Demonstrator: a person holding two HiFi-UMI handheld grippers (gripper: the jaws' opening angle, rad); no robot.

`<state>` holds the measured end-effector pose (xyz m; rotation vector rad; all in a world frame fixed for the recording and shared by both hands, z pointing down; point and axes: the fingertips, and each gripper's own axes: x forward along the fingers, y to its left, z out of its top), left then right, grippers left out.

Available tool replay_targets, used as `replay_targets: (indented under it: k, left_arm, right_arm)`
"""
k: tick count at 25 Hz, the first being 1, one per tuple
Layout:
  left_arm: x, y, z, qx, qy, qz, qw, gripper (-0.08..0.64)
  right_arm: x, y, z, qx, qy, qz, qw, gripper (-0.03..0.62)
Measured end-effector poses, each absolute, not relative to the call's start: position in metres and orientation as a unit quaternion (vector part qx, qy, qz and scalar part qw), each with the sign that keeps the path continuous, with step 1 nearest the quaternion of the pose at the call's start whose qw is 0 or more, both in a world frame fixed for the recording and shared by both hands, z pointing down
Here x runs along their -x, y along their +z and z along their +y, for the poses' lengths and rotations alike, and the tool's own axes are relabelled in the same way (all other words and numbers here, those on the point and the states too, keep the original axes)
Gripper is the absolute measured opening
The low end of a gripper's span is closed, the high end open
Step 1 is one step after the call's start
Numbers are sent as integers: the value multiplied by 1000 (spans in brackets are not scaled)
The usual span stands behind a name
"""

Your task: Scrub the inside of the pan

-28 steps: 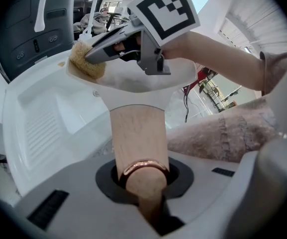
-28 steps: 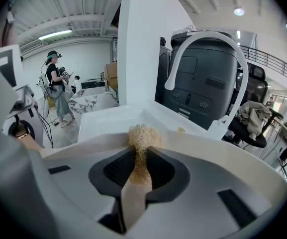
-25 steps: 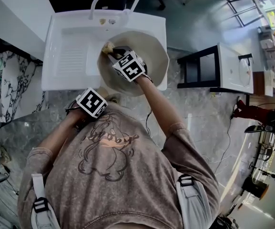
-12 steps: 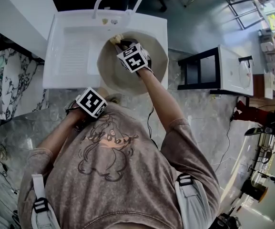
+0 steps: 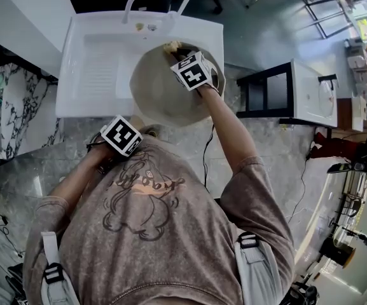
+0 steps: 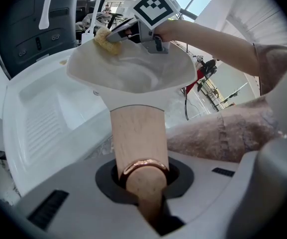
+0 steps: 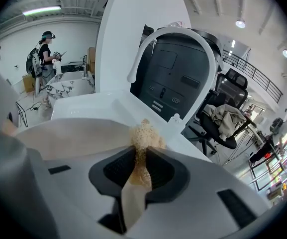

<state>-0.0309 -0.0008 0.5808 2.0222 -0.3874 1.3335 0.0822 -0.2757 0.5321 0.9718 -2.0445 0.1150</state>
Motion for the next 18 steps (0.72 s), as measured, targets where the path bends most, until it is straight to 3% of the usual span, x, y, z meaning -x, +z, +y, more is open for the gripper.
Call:
replay_targets:
  k: [9,18]
  left_arm:
    - [29,580,-5,-776,514,-140,337,61]
    - [27,583,-8,-774,519,-133,339,63]
  right_arm:
    - [-116,526,-268,-352,26,-788,505,83]
    - [-149,539,-250,-298,81,-751,584,81]
